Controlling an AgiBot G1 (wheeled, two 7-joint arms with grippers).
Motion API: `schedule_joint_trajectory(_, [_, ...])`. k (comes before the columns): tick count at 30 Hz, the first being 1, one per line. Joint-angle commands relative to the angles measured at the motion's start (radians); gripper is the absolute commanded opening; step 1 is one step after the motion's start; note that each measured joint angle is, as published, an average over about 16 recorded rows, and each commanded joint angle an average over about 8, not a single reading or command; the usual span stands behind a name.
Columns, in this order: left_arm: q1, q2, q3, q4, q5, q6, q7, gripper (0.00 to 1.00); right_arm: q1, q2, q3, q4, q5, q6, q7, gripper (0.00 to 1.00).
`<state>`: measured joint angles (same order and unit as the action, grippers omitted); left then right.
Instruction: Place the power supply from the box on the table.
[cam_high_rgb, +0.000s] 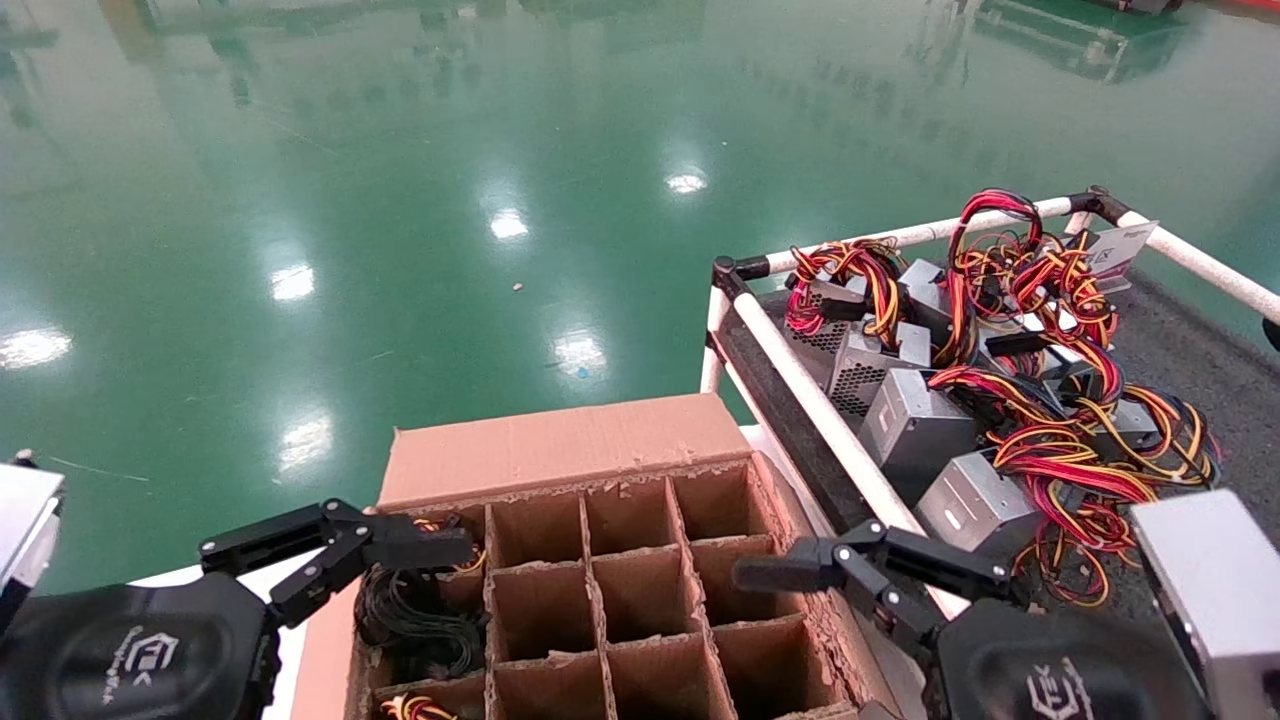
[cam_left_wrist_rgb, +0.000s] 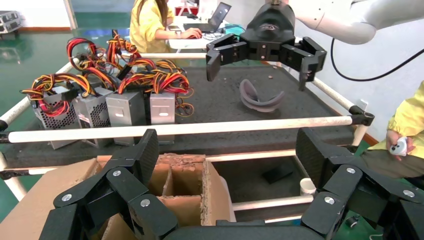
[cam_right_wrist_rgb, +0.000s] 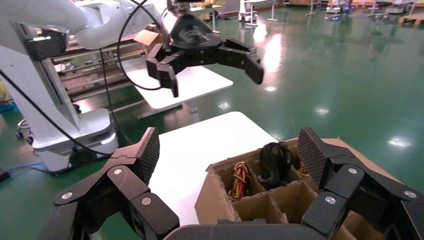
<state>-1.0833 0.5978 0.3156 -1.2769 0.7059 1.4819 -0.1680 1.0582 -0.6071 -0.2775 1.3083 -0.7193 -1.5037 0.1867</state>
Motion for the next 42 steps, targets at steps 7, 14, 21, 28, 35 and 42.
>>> schedule_joint_trajectory(7, [0.0,0.0,0.0,0.0,0.0,0.0,0.0,1.0,0.003,-0.001,0.0,-0.006,-0.002,0.002,0.0,1.0])
schedule_joint_trajectory(14, [0.0,0.0,0.0,0.0,0.0,0.0,0.0,1.0,0.01,-0.002,-0.001,-0.015,-0.007,0.005,0.0,1.0])
schedule_joint_trajectory(21, [0.0,0.0,0.0,0.0,0.0,0.0,0.0,1.0,0.014,-0.003,-0.001,-0.021,-0.009,0.007,0.0,1.0])
schedule_joint_trajectory(28, [0.0,0.0,0.0,0.0,0.0,0.0,0.0,1.0,0.016,-0.004,-0.002,-0.024,-0.01,0.008,0.001,1.0])
schedule_joint_trajectory(35, [0.0,0.0,0.0,0.0,0.0,0.0,0.0,1.0,0.017,-0.004,-0.002,-0.026,-0.011,0.008,0.001,1.0])
schedule_joint_trajectory(42, [0.0,0.0,0.0,0.0,0.0,0.0,0.0,1.0,0.017,-0.004,-0.002,-0.026,-0.012,0.009,0.001,1.0])
